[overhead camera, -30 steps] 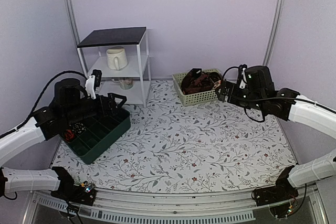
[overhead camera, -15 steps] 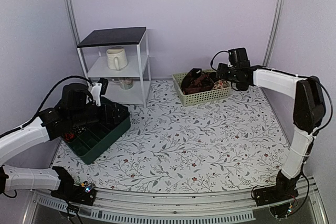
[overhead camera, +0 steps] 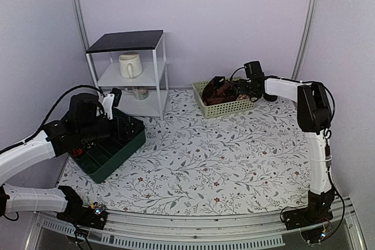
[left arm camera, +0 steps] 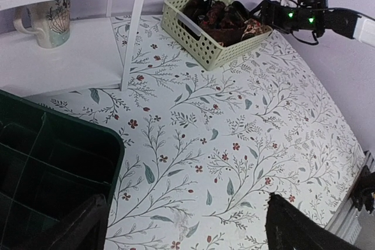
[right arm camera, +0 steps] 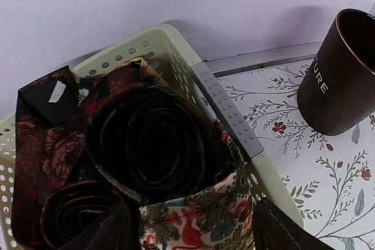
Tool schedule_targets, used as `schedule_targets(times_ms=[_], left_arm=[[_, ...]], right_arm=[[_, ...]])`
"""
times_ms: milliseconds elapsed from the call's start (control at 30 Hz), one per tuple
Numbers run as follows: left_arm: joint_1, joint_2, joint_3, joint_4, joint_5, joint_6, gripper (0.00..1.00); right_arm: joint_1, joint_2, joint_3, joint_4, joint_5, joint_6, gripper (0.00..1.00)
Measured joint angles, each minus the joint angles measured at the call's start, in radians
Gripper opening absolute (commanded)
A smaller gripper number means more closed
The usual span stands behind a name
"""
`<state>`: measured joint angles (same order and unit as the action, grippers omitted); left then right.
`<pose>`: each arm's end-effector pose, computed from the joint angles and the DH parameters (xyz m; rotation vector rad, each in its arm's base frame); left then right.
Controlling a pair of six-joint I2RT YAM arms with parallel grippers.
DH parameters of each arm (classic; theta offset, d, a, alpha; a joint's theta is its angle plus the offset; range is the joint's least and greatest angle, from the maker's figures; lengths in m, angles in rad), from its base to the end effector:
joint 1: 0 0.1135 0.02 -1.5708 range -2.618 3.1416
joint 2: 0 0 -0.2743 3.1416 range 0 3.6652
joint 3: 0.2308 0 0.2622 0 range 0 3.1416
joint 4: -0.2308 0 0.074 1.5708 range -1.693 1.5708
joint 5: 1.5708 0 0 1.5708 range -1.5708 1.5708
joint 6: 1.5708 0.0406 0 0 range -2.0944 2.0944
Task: Roll the ties
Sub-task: Pick up the tie from the bin.
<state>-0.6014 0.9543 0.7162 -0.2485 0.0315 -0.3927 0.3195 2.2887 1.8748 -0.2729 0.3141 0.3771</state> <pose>0.1847 -0.1283 0.2818 0.2409 2.1070 -0.6384 0.5217 0.1594 0.2010 0.2294 2.2064 0.0280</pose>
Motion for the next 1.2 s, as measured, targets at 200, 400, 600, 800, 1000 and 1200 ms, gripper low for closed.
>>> schedule_targets(times_ms=[200, 400, 600, 800, 1000, 1200], left_arm=[[0.0, 0.0, 0.0, 0.0, -0.001, 0.001, 0.94], [0.0, 0.0, 0.002, -0.001, -0.011, 0.003, 0.93], [0.0, 0.002, 0.014, -0.006, -0.018, 0.004, 0.93], [0.0, 0.002, 0.023, -0.003, -0.016, -0.005, 0.92], [0.0, 0.002, 0.016, 0.019, 0.011, -0.03, 0.86], [-0.012, 0.03, 0.012, 0.031, 0.049, -0.035, 0.77]], right_arm=[[-0.027, 0.077, 0.069, -0.009, -0.021, 0.0, 0.68], [-0.036, 0.099, 0.101, -0.021, -0.042, 0.005, 0.35], [-0.039, 0.099, 0.103, -0.037, -0.048, -0.011, 0.19], [-0.039, 0.051, 0.103, -0.069, -0.064, -0.03, 0.17], [-0.039, -0.136, 0.103, -0.079, -0.095, -0.042, 0.14], [-0.039, -0.305, 0.114, -0.08, -0.137, -0.05, 0.1]])
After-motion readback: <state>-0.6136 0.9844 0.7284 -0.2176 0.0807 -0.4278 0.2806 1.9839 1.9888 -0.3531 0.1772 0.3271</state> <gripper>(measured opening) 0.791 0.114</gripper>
